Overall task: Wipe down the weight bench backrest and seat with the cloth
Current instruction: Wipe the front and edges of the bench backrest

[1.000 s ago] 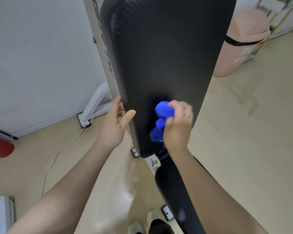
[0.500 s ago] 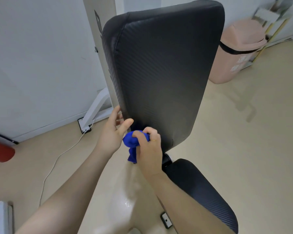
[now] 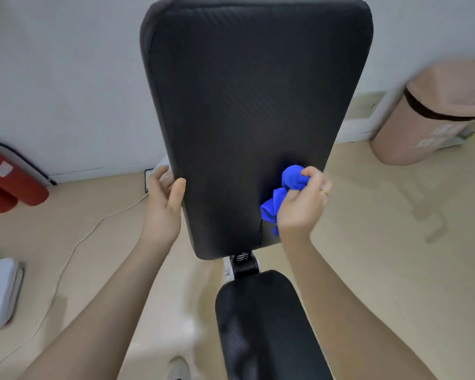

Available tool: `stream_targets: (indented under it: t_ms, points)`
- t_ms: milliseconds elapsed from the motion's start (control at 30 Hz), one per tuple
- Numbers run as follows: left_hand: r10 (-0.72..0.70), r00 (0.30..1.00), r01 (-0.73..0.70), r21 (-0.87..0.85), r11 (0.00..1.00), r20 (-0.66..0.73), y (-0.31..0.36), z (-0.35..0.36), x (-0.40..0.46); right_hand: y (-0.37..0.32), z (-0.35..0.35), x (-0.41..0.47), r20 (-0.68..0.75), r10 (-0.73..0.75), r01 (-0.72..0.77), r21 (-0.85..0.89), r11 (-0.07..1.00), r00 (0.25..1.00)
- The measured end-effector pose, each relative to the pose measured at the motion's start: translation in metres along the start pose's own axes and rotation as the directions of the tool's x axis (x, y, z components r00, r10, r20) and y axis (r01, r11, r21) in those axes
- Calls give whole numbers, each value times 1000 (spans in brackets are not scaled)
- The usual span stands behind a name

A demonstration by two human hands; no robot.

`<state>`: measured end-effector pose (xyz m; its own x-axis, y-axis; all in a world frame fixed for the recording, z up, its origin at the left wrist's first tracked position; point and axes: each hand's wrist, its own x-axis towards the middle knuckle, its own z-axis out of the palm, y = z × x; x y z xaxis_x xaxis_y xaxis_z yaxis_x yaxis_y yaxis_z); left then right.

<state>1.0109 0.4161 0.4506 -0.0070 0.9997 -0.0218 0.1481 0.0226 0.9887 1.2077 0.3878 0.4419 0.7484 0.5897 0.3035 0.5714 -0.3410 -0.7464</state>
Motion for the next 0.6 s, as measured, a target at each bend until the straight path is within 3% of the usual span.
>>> stream_targets:
  t_ms: [67, 100, 167, 233, 333, 367, 500, 600]
  points:
    - [-40, 996, 37, -40, 999, -80, -3, 10, -10, -9, 12, -35, 126, -209, 202, 66, 977, 970]
    - [-53, 992, 49, -35, 998, -119, -5, 15, -17, -14, 13, -53, 221, -361, 350, 88, 933, 906]
    - [-46, 989, 50, 27, 998, -138, -11, 24, -29, -19, 14, -72, 411, -577, 562, 172, 809, 706]
    - [-23, 990, 34, 79, 996, -137, -17, 30, -38, -18, 11, -60, 443, -670, 633, 254, 731, 596]
    - [4, 990, 17, 148, 989, -141, -17, 34, -44, 3, 6, -18, 385, -793, 806, 176, 565, 472]
    - [2, 989, 23, 172, 985, -146, -16, 33, -44, 9, 0, -4, 392, -790, 819, 138, 557, 472]
    - [-2, 993, 41, 325, 945, -119, -13, 24, -41, 43, -23, 41, 277, -679, 717, -57, 695, 680]
    - [0, 999, 19, 414, 910, -46, -14, 15, -39, 53, -19, 40, 220, -623, 658, -161, 736, 751]
